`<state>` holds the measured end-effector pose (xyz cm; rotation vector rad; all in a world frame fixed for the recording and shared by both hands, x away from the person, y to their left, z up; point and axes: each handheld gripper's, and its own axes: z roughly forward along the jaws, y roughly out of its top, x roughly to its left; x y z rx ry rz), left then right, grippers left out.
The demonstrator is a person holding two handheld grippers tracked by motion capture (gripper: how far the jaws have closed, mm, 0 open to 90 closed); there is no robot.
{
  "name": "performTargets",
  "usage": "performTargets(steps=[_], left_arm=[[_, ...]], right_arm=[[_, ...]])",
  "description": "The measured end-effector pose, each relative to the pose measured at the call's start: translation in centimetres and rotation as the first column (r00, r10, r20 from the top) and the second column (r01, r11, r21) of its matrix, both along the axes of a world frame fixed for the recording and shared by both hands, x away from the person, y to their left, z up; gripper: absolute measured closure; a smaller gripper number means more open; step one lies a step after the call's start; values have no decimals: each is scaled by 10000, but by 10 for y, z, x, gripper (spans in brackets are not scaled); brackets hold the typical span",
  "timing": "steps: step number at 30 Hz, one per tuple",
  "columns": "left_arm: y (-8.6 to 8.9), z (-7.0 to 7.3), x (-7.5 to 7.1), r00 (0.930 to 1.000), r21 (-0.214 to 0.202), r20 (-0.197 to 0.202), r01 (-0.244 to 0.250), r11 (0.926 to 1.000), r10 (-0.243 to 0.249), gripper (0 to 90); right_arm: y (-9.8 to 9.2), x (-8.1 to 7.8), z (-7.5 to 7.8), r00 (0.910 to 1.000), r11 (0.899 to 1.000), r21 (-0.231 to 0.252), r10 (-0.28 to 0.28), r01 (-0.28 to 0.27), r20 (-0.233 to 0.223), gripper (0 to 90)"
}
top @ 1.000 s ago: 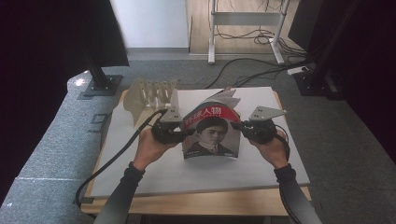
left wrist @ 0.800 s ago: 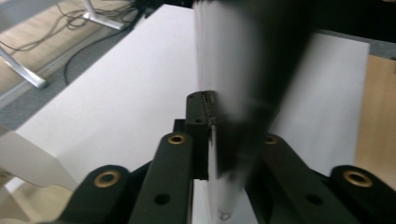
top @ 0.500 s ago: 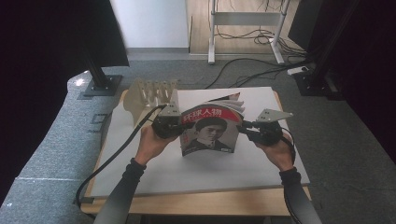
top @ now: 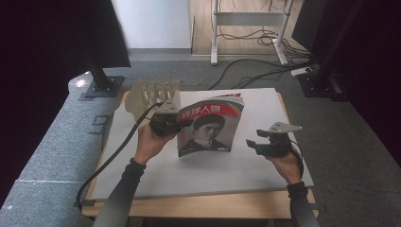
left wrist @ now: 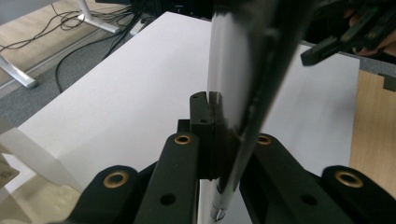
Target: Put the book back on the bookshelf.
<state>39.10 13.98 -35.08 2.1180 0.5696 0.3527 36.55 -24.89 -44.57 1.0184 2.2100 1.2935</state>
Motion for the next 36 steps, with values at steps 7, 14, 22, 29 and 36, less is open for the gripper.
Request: performTargets(steps=[7,14,22,29,36], left_arm=[[13,11,-2,9996,-105,-214,-161,9998,159,868],[33,17,-5,9974,-213,-460,-569,9982,559,870],[60,27,-13,9924,-252,-550,-1119,9934,1104,870],[83,35,-19,9835,-407,-506,-1759,9836,1738,869],[111,39,-25,9661,-427,-557,-2544,9662,2519,869]], right_arm=[[4,2,-29,9975,9972,-571,-511,484,-483,132],[4,2,-55,9903,9928,-812,-964,885,-1000,31],[9,6,-81,9819,9882,-1218,-1115,932,-1534,0],[14,7,-90,9801,9797,-1813,-1155,856,-1615,0],[14,7,-91,9798,9800,-1788,-1170,874,-1621,0]])
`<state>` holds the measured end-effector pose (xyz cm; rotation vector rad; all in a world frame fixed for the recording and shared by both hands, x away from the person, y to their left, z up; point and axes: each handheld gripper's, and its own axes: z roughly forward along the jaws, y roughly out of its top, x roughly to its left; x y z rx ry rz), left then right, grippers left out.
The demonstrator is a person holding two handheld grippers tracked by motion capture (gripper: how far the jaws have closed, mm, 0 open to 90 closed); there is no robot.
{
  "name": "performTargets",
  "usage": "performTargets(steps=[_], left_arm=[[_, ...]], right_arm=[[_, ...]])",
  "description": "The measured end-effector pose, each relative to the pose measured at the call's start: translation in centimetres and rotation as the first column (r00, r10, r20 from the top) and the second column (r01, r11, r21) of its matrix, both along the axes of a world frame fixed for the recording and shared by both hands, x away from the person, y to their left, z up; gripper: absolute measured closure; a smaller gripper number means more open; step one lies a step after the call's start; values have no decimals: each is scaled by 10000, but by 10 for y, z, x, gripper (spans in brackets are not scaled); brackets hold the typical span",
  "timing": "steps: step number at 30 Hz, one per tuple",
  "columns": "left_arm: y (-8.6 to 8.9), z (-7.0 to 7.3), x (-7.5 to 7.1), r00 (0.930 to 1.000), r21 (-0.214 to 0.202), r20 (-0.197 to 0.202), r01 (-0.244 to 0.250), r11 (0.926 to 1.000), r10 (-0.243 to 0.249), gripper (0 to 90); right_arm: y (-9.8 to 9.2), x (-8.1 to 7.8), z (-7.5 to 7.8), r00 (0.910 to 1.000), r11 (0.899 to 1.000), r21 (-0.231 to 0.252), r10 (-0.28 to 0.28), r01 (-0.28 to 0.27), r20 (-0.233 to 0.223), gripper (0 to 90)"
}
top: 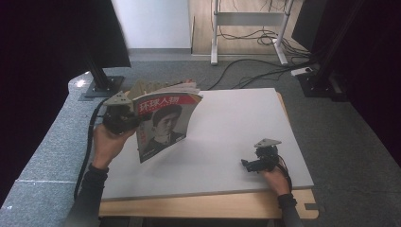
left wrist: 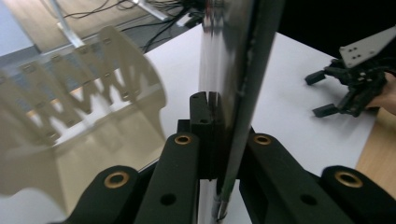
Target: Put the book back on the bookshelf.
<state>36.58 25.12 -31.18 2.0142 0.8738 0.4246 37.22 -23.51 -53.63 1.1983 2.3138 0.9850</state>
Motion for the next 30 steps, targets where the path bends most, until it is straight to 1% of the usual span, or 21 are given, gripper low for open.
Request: performTargets(steps=[4,8,11,15,18,20,25,28,30], left_arm=[[18,2,-5,9986,-55,-21,-522,9986,522,869],[37,5,-9,9942,-16,15,-1077,9942,1077,869],[51,7,-10,9887,-63,44,-1495,9887,1496,870],[66,10,-8,9783,-149,41,-2071,9782,2072,869],[72,9,-4,9700,-160,65,-2430,9699,2431,869],[74,8,0,9659,-167,56,-2587,9658,2589,870],[75,5,16,9545,-57,-10,-2983,9545,2983,869],[75,3,24,9497,-47,0,-3131,9497,3131,869],[75,1,30,9446,-97,-19,-3283,9445,3283,869]], right_arm=[[0,0,0,10000,10000,8,-4,4,-4,0],[0,0,0,10000,10000,12,-19,19,5,0],[0,0,0,10000,10000,12,-16,16,2,0],[0,0,0,10000,10000,20,-24,24,11,0],[0,0,0,10000,10000,19,-21,21,7,0],[0,0,0,10000,10000,19,-21,21,10,0],[0,0,0,10000,10000,18,-22,22,11,0],[0,0,0,10000,10000,9,-8,8,26,0],[0,0,0,10000,10000,5,4,-4,24,0]])
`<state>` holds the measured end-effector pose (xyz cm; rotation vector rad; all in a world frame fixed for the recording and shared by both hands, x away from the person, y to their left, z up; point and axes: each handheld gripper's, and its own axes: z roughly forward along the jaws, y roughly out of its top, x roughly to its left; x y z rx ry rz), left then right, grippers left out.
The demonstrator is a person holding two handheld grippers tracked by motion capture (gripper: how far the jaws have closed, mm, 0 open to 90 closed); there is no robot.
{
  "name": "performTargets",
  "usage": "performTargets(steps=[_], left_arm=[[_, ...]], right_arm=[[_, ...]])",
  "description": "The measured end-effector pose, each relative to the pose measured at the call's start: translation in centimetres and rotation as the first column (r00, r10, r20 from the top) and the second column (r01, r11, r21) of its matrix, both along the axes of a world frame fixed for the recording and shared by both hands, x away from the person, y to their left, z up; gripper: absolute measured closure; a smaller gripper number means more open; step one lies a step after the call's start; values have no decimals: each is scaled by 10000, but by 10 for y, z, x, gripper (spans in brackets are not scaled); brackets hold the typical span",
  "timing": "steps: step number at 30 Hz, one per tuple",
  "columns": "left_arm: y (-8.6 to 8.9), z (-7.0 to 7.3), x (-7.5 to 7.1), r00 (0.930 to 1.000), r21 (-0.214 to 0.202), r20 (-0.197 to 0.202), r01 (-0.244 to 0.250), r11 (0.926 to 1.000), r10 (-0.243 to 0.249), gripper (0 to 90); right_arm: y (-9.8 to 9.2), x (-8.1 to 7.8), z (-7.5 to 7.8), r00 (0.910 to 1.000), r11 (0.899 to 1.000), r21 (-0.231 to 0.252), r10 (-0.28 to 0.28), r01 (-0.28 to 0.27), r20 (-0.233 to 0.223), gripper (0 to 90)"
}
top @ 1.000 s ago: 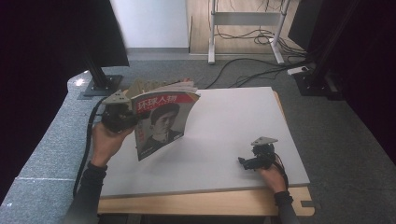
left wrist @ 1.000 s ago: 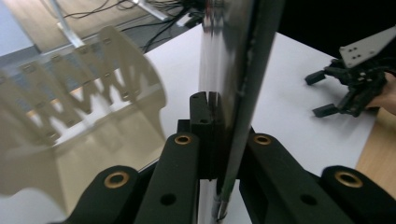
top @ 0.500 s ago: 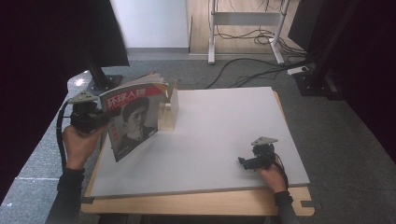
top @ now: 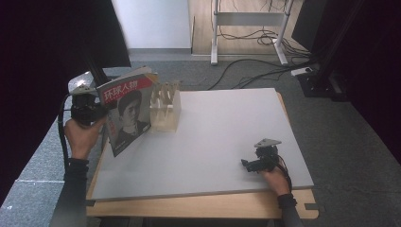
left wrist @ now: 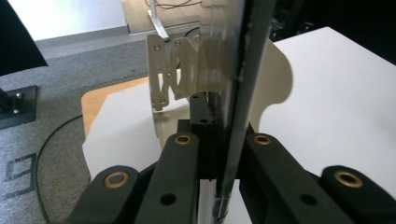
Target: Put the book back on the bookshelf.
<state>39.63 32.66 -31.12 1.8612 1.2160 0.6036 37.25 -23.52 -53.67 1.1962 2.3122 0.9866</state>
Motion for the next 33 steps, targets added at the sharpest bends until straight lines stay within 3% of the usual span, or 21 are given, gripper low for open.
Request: performTargets(steps=[6,13,17,19,21,24,29,30,32,33], left_arm=[[-2,-5,17,9997,-145,60,-243,9996,243,869],[-6,-13,35,9977,-408,452,-486,9980,504,869],[-8,-25,43,9950,-553,828,-509,9972,554,868],[-8,-30,46,9966,-645,691,-411,9971,455,867],[-7,-31,46,9985,-473,487,-222,9986,245,864],[-5,-27,44,9994,-126,-332,13,9999,-17,858],[0,-21,43,9877,153,-1539,292,9995,-265,851],[0,-21,43,9864,291,-1628,291,9992,-240,853],[0,-21,42,9893,242,-1447,238,9994,-201,862],[1,-23,41,9934,124,-1139,142,9998,-127,865]], right_arm=[[0,0,0,10000,10000,6,-11,11,2,0],[0,0,0,10000,10000,7,3,-3,-10,0],[0,0,0,10000,10000,32,-4,4,-3,0],[0,0,0,10000,10000,32,-5,5,-4,0],[0,0,0,10000,10000,35,-3,3,-4,0],[0,0,0,10000,10000,35,-18,18,-26,0],[0,0,0,10000,10000,49,-19,19,-56,0],[0,0,0,10000,10000,48,-18,19,-60,0],[0,0,0,10000,10000,55,-26,26,-68,0],[0,0,0,10000,10000,54,-26,27,-70,0]])
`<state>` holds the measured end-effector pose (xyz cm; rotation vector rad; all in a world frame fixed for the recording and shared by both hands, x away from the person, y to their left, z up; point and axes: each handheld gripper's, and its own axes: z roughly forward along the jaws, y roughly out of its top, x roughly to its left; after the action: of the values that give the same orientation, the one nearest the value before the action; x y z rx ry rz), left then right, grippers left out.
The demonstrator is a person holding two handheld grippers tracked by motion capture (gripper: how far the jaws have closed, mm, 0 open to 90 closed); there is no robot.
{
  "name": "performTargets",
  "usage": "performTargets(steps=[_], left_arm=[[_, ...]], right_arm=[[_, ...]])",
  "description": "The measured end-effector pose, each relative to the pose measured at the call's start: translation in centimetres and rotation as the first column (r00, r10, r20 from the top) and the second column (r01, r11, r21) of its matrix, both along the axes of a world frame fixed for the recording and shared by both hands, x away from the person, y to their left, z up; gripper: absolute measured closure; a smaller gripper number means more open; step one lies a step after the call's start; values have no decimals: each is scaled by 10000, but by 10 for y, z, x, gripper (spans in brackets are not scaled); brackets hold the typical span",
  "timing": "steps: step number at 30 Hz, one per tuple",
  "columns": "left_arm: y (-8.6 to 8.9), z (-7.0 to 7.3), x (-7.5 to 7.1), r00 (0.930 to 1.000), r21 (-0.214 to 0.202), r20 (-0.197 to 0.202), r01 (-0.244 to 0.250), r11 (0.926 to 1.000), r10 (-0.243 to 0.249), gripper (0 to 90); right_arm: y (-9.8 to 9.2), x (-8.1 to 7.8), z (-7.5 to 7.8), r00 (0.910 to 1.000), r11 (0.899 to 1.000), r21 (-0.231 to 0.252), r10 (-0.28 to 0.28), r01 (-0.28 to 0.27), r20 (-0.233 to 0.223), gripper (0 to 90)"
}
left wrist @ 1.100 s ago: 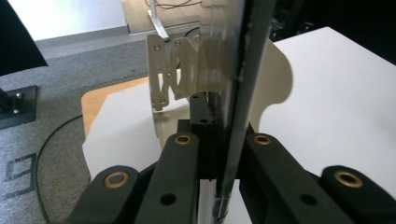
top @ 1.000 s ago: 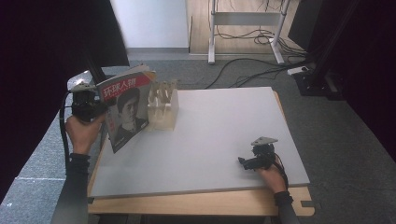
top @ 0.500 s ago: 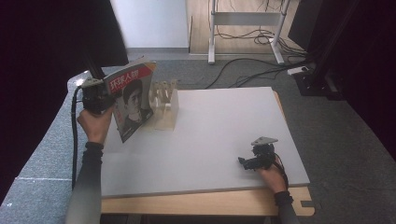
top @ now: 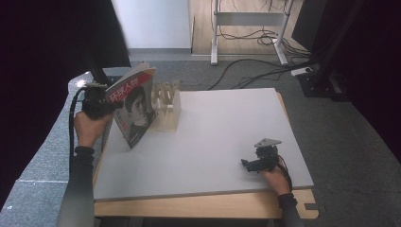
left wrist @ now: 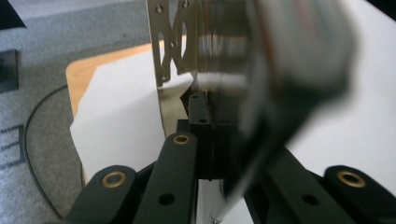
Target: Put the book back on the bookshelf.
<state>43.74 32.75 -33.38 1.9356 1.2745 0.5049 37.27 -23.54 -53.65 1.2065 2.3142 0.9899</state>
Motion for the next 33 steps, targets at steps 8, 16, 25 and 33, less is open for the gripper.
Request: performTargets(steps=[8,16,25,33], left_arm=[[3,-15,9,9936,-1373,991,-409,9897,548,869],[5,-25,8,9891,-841,1132,-848,9928,941,836],[11,-30,9,9771,-779,1533,-1371,9875,1477,477],[10,-37,8,9836,-929,1368,-1050,9901,1172,200]], right_arm=[[0,0,0,10000,10000,7,19,-19,5,0],[0,0,0,10000,10000,17,6,-6,4,0],[0,1,0,10000,10000,-1,7,-7,12,0],[0,0,0,10000,10000,-17,1,-1,14,0]])
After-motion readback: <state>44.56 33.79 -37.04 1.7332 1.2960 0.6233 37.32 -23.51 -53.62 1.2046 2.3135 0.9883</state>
